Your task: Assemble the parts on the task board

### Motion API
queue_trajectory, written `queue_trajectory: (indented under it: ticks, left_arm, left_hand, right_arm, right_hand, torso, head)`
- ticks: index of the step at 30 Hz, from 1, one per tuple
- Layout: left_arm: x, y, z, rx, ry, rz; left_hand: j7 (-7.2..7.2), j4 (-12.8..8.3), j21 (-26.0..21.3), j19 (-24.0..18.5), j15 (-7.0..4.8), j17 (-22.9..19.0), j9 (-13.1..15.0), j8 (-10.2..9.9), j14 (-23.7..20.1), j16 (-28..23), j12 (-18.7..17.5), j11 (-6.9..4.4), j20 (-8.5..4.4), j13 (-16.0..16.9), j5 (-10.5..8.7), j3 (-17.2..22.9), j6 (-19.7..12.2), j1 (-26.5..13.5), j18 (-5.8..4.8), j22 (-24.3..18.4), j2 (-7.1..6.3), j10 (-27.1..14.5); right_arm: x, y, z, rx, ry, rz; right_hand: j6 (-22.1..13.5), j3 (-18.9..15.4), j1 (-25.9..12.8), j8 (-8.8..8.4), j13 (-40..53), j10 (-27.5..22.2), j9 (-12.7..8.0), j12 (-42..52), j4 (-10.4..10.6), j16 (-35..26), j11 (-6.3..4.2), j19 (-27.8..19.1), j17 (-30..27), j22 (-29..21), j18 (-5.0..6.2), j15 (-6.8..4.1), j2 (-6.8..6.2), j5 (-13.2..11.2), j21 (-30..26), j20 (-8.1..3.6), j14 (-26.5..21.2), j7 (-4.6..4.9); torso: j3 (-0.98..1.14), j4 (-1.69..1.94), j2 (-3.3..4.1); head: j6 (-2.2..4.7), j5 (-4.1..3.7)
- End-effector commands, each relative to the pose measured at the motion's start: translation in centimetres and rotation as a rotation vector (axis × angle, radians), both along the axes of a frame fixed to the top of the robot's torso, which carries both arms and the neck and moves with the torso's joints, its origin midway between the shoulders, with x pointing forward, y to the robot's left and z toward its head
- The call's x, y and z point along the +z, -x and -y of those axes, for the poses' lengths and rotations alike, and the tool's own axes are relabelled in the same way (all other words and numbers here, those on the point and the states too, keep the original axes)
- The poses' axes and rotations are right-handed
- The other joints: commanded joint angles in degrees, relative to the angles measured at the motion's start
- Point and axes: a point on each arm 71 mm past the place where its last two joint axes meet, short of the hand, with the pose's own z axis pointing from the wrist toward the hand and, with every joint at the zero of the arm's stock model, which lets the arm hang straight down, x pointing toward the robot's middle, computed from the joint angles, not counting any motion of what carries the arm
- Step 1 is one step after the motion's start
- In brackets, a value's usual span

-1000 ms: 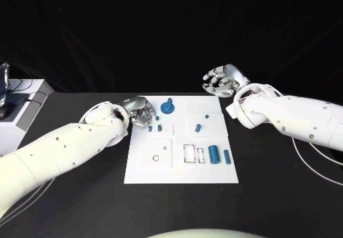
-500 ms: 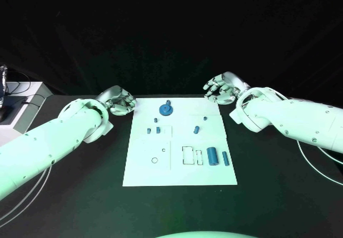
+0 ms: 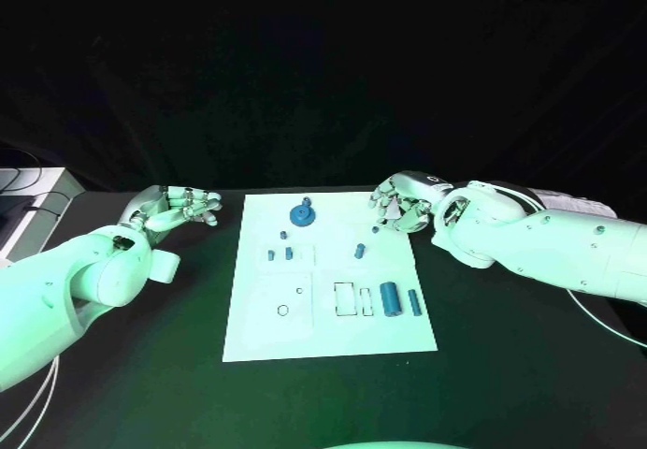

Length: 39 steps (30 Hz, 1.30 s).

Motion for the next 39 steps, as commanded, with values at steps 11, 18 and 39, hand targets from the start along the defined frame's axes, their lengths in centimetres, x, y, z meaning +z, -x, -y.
queue_trajectory:
  ticks: [11, 18, 39]
  left_arm:
    - [0.2, 3.6, 1.3, -0.130, 0.368, -0.012]
    - [0.2, 4.0, 1.2, -0.129, 0.371, -0.008]
    - [0.2, 4.1, 0.7, -0.111, 0.354, -0.022]
  left_hand:
    - [0.49, 3.63, -17.73, 3.56, 1.06, -2.57, 0.64, 1.52, 5.48, -22.00, -9.76, 0.66, 2.40, -3.14, -0.01, -1.29, -1.43, 0.73, 0.71, -12.97, -1.49, 4.69]
    - [0.65, 3.70, -18.42, 4.10, 1.09, -2.30, 0.65, 1.56, 5.98, -22.98, -10.25, 0.76, 2.39, -3.14, 0.00, -1.33, -1.48, 0.89, 0.72, -13.54, -1.45, 4.77]
    - [1.10, 4.06, -19.44, 4.80, 1.28, -1.83, 0.58, 1.54, 6.36, -24.33, -10.93, 1.06, 2.41, -3.10, 0.04, -1.51, -1.62, 0.80, 0.72, -14.37, -1.29, 4.63]
  right_arm:
    - [-2.1, 0.7, -1.5, 0.034, 0.307, 0.023]
    - [-2.3, 0.7, -2.0, 0.022, 0.332, 0.053]
    - [-3.4, 0.5, -2.8, 0.028, 0.350, 0.039]
  right_hand:
    - [-0.77, -2.52, -1.23, -1.32, -2.22, -1.03, -0.55, -2.10, -0.14, -0.50, 0.17, 0.74, -0.57, 4.79, 0.43, 0.14, -0.09, -1.11, -0.61, 0.28, 2.62, -0.40]
    - [-0.23, -2.81, -1.12, -1.33, -2.96, -1.28, -0.64, -2.66, -0.07, -0.58, 0.40, 0.67, -0.82, 4.66, 0.47, 0.29, 0.27, -0.75, -0.87, 0.36, 2.57, -0.29]
    - [6.01, 5.30, 0.68, -0.79, -9.03, 1.00, -1.47, -5.45, 1.09, -0.54, 0.06, 0.75, -1.68, 4.62, 0.57, -0.06, 2.34, -5.85, -1.41, 0.24, 2.46, -0.96]
  torso:
    - [-0.75, 0.36, -0.89]
    - [-0.67, 0.14, -0.72]
    - [-0.57, 0.12, -0.66]
  head:
    - [-0.42, -0.53]
    - [-0.35, -0.35]
    - [-0.91, 0.01]
